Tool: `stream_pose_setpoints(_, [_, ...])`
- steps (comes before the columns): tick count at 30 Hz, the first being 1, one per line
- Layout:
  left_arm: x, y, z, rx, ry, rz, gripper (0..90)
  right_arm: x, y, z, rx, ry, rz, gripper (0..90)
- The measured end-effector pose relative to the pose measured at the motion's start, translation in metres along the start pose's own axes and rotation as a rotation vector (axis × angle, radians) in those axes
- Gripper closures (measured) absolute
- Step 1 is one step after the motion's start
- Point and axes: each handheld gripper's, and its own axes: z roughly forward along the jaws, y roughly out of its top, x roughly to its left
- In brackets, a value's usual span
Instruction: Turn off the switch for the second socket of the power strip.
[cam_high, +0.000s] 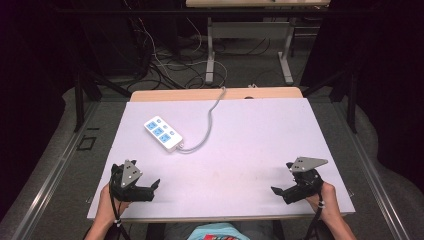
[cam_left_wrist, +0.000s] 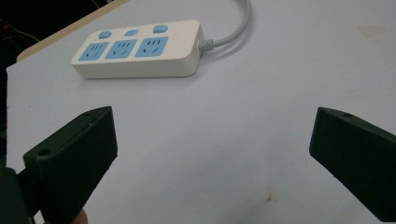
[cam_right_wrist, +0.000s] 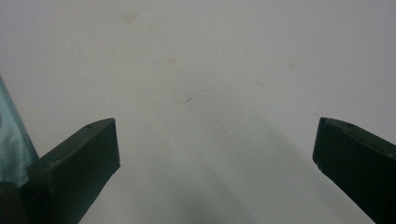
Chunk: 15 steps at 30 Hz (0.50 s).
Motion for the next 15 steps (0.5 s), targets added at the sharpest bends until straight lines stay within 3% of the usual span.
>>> stream_pose_setpoints(8, [0.0002,0.0016,-0.0003,-0.001,0.002,0.009,0.1,0.0002,0.0004,0.0009,0.004,0.006,-0.008,0.4])
stream_pose_setpoints(15, [0.0022,0.0033,-0.0008,-0.035,-0.017,-0.039,0.0,0.0015,0.0009,0.0010,0.010,0.002,0.006,0.3])
